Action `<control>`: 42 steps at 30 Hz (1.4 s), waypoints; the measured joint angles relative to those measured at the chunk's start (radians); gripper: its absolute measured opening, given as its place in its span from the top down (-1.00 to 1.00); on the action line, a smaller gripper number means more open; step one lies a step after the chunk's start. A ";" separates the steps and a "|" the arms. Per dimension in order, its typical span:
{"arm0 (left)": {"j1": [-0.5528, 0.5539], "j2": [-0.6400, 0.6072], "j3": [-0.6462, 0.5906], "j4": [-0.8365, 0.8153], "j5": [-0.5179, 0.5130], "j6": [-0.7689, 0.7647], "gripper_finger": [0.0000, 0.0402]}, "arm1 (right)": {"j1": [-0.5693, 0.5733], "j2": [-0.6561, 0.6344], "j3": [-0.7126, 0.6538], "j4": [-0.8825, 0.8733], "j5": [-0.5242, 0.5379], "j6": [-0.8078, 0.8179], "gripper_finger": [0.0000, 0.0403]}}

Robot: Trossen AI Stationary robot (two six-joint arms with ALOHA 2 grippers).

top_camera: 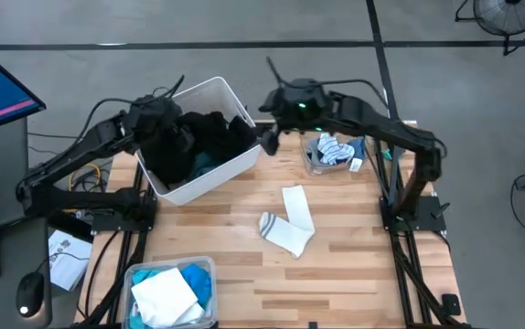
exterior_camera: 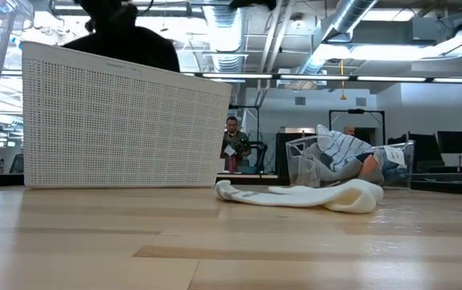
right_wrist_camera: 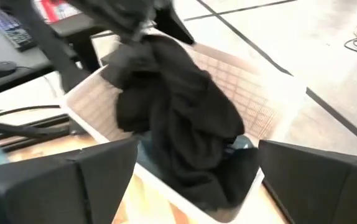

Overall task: Pick & Place Cloths
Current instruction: Put the black shirt into the white bin

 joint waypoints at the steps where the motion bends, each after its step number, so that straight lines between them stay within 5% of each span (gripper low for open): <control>1: 0.012 0.013 0.000 -0.009 0.026 -0.017 -0.45 | 0.013 -0.022 0.000 -0.021 0.009 0.005 -0.61; 9: 0.091 0.152 0.000 -0.074 0.081 -0.072 -0.46 | 0.142 -0.166 0.000 -0.136 0.146 0.114 -0.57; 16: 0.187 0.250 0.001 -0.090 0.349 -0.250 -0.46 | 0.265 -0.196 -0.001 -0.198 0.285 0.181 -0.57; 28: 0.198 0.326 0.000 -0.113 0.270 -0.674 -0.44 | 0.314 -0.150 -0.002 -0.254 0.320 0.269 -0.56; 36: 0.219 0.178 0.024 -0.110 0.416 -0.718 -0.44 | 0.351 -0.165 -0.002 -0.385 0.312 0.404 -0.56; 42: 0.219 -0.015 0.024 -0.115 0.718 -0.761 -0.44 | 0.375 -0.156 -0.001 -0.449 0.313 0.445 -0.56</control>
